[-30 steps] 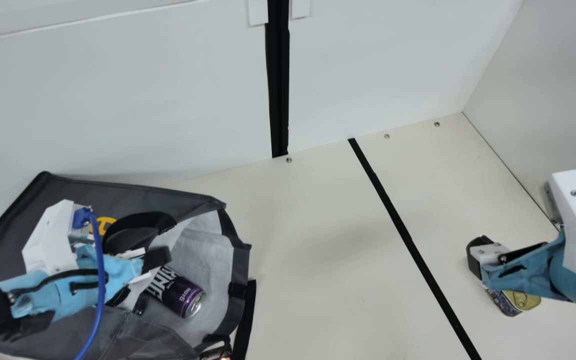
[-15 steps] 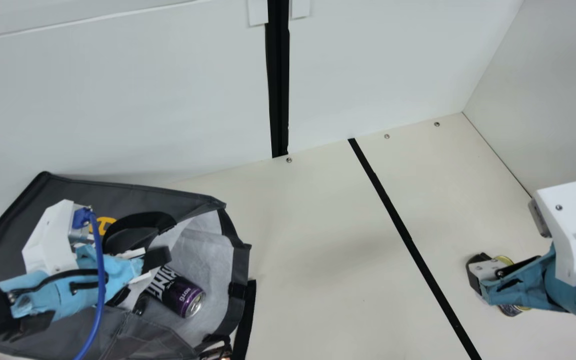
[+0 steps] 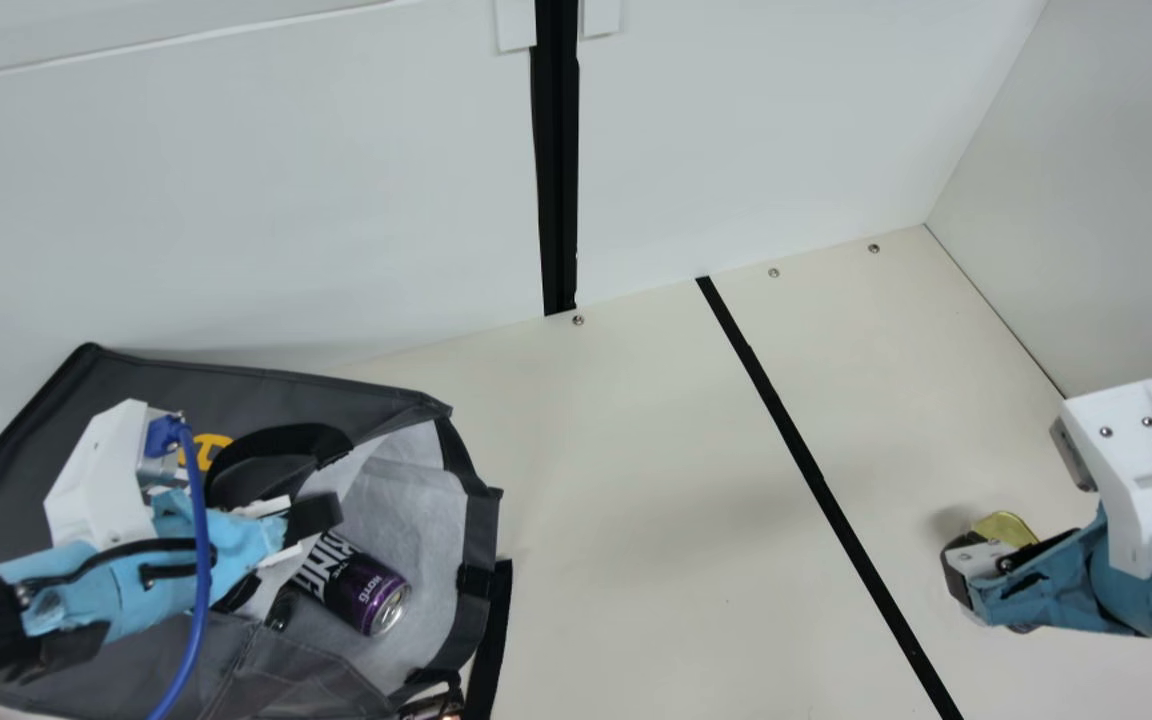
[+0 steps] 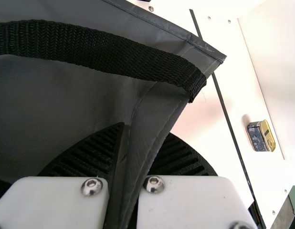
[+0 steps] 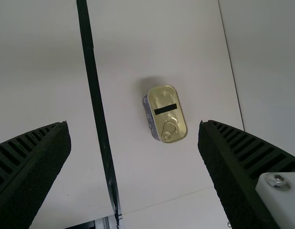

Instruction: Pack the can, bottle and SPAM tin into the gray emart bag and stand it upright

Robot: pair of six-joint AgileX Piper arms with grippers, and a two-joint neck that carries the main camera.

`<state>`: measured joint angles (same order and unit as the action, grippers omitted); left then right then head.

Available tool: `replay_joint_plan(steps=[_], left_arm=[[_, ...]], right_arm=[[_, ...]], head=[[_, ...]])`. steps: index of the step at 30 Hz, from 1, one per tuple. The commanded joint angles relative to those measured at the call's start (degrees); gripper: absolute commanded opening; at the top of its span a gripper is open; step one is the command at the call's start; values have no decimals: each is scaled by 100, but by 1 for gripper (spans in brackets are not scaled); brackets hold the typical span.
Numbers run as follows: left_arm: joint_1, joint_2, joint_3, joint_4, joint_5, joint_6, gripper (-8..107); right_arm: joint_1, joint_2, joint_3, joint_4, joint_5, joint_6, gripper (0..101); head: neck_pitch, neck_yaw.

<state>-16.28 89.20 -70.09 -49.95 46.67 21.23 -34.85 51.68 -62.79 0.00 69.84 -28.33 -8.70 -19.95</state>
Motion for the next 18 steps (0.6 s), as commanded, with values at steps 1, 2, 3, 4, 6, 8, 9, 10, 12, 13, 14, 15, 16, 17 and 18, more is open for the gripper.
replay_joint_plan(steps=[1, 2, 3, 4, 6, 8, 9, 10, 12, 13, 14, 15, 16, 17, 18], left_arm=[[0, 0, 0, 0, 0, 0, -8], [0, 0, 0, 0, 0, 0, -8], [0, 0, 0, 0, 0, 0, -8], [0, 0, 0, 0, 0, 0, -8], [0, 0, 0, 0, 0, 0, -8], [0, 0, 0, 0, 0, 0, -8], [0, 0, 0, 0, 0, 0, -8], [0, 0, 0, 0, 0, 0, -8], [0, 0, 0, 0, 0, 0, -8], [0, 0, 0, 0, 0, 0, -8], [0, 0, 0, 0, 0, 0, -8], [0, 0, 0, 0, 0, 0, -8], [0, 0, 0, 0, 0, 0, -8], [0, 0, 0, 0, 0, 0, -8], [0, 0, 0, 0, 0, 0, -8]], right_arm=[[-125, 29, 25, 94, 6, -162, 95], [-187, 47, 38, 130, 6, -233, 95], [-247, 67, 50, 164, 6, -303, 95], [-304, 88, 62, 197, 6, -372, 95], [-435, 132, 84, 270, 6, -532, 95], [-547, 176, 108, 331, 6, -676, 95], [-616, 199, 120, 366, 6, -763, 95], [-672, 223, 132, 394, 6, -837, 95], [-804, 270, 161, 458, 6, -1012, 95], [-871, 292, 177, 489, 6, -1102, 95], [-930, 313, 194, 515, 6, -1182, 95], [-1002, 338, 209, 546, 6, -1275, 95], [-1076, 362, 225, 577, 6, -1369, 95], [-1149, 387, 240, 606, 6, -1461, 95], [-1232, 414, 255, 638, 6, -1563, 95]], head=[[-130, -5], [-130, -5], [-130, -5], [-130, -5], [-130, -5], [-130, -5], [-130, -5], [-130, -5], [-130, -5], [-130, -5], [-130, -5], [-130, -5], [-130, -5], [-130, -5], [-130, -5]])
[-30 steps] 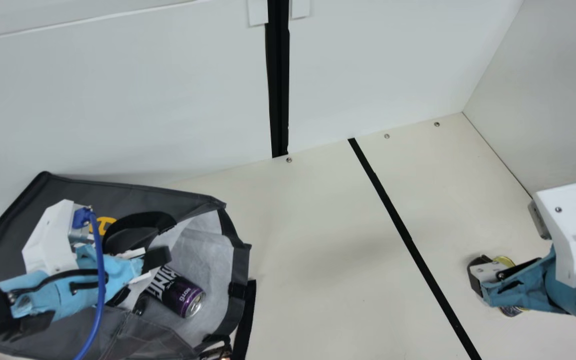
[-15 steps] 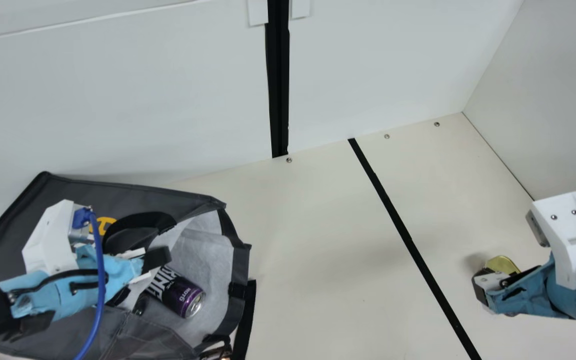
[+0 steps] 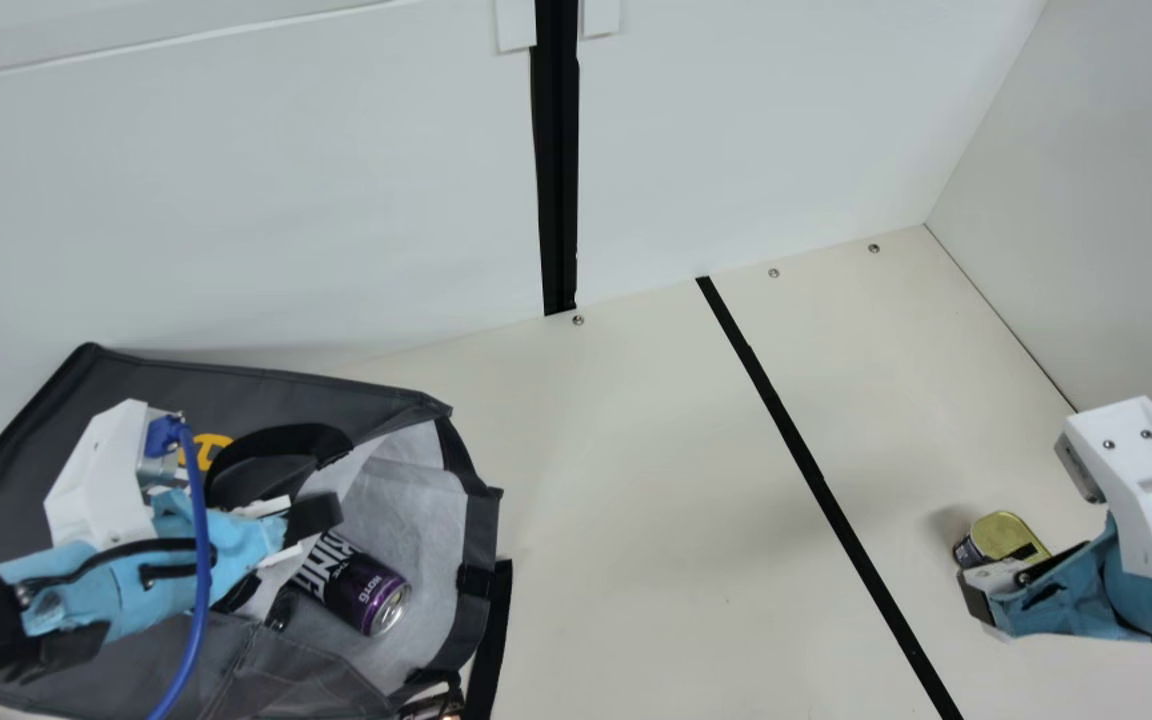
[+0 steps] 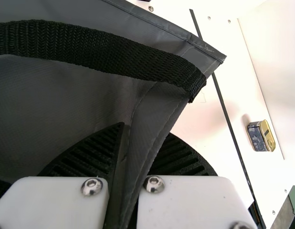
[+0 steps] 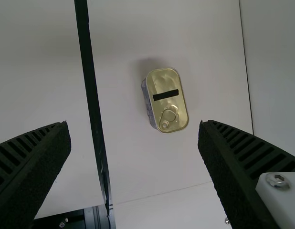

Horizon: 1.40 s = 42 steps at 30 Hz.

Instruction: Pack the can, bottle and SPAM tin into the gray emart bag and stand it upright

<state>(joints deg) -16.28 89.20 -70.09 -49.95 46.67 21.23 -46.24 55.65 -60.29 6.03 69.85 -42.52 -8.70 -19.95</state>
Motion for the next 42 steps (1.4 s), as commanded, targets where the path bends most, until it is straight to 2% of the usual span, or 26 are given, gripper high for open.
replay_joint_plan(steps=[1, 19, 23, 32, 42], left_arm=[[0, 0, 0, 0, 0, 0, -8], [0, 0, 0, 0, 0, 0, -8], [0, 0, 0, 0, 0, 0, -8], [0, 0, 0, 0, 0, 0, -8], [0, 0, 0, 0, 0, 0, -8]], right_arm=[[-175, 44, 17, 65, 5, -243, 95], [-1553, 690, 27, 500, 3, -2083, 95], [-1741, 883, 70, 565, -94, -2387, 95], [-1899, 1297, 229, 627, -387, -2761, 95], [-1790, 1737, 415, 582, -759, -2801, 95]], head=[[-130, -5], [-130, -5], [-130, -5], [-130, -5], [-130, -5]])
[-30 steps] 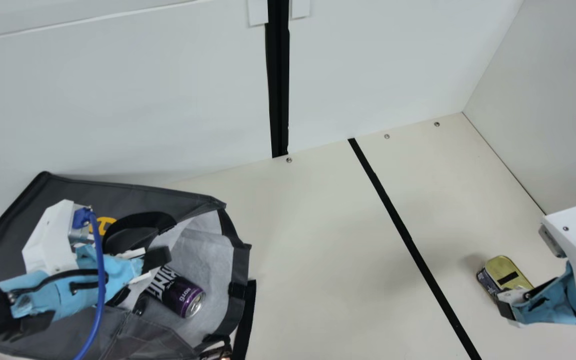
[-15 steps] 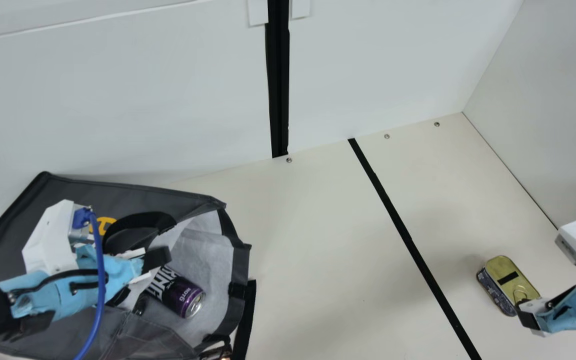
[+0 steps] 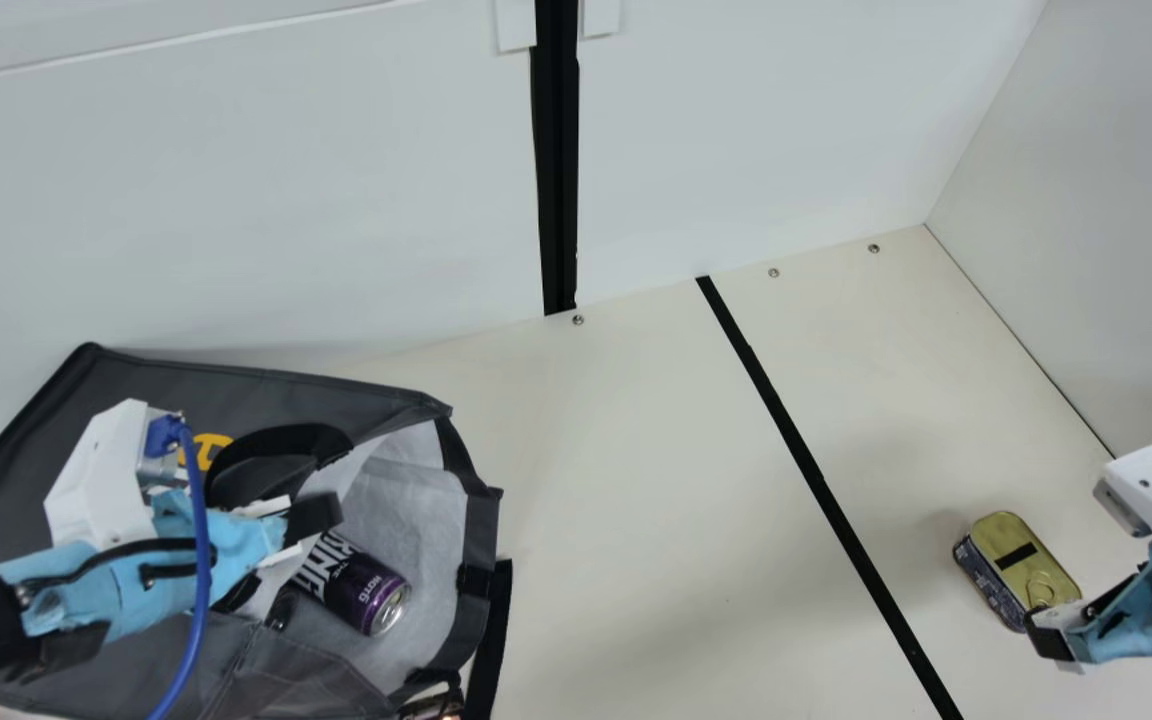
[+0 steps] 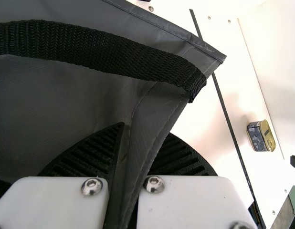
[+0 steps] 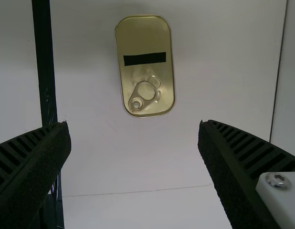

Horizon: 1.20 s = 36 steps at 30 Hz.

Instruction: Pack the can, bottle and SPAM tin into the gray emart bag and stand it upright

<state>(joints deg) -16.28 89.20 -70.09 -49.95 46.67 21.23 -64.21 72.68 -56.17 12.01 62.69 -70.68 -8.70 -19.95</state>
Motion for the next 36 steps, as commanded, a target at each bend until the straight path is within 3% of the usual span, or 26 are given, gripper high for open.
replay_joint_plan(steps=[1, 34, 36], left_arm=[[0, 0, 0, 0, 0, 0, -8], [0, 0, 0, 0, 0, 0, -8], [0, 0, 0, 0, 0, 0, -8]], right_arm=[[28, 80, 14, -23, -84, 22, 95], [1049, 1881, -23, -370, -1409, 677, 95], [1085, 1957, -37, -368, -1430, 695, 82]], head=[[-130, -5], [-130, -5], [-130, -5]])
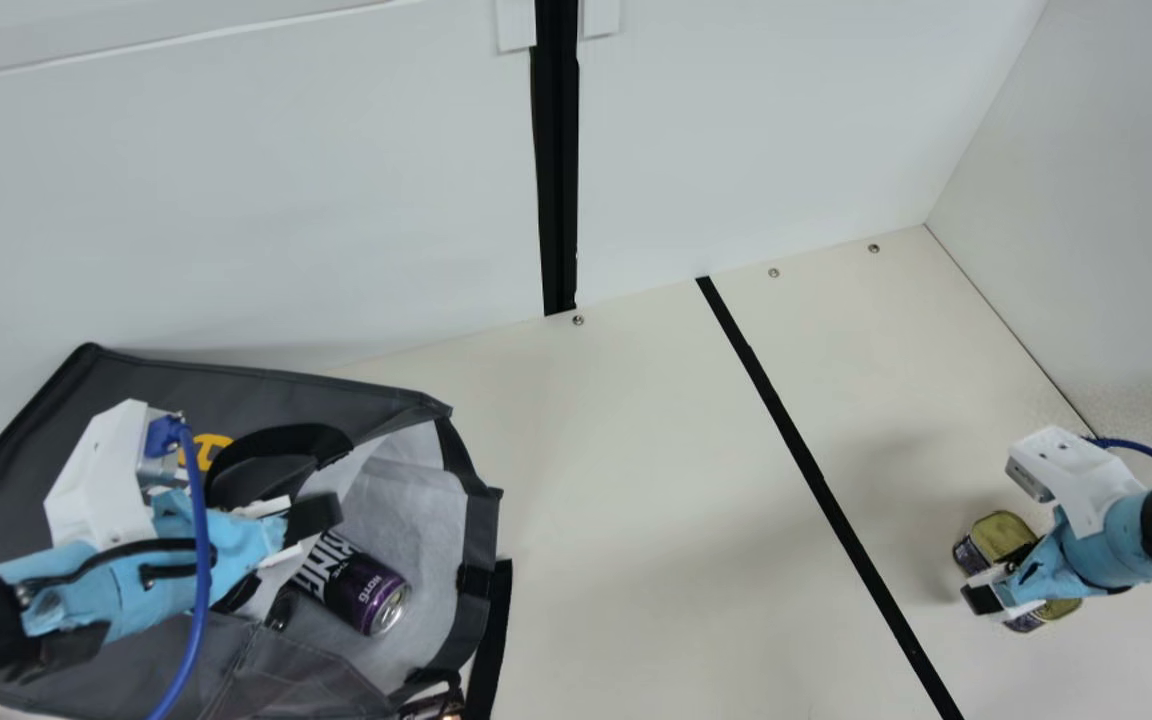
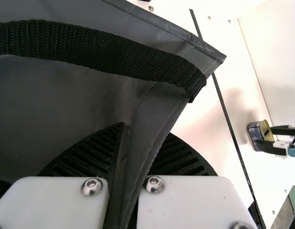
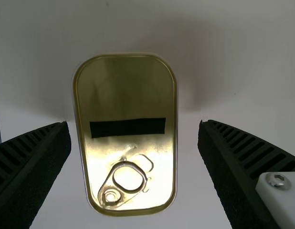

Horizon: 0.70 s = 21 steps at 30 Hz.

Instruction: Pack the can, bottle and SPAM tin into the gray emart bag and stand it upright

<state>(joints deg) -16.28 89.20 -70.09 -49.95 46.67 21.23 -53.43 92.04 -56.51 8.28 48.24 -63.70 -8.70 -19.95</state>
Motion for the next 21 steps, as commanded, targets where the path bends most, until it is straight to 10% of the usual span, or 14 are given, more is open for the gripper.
replay_joint_plan(steps=[1, 12, 21], left_arm=[[0, 0, 0, 0, 0, 0, -8], [0, 0, 0, 0, 0, 0, -8], [0, 0, 0, 0, 0, 0, -8]], right_arm=[[18, 55, -7, 6, 5, 2, 75], [32, 190, -84, 106, 73, -26, 1], [139, -44, -159, 273, 257, -107, 0]], head=[[-130, -5], [-130, -5], [-130, -5]])
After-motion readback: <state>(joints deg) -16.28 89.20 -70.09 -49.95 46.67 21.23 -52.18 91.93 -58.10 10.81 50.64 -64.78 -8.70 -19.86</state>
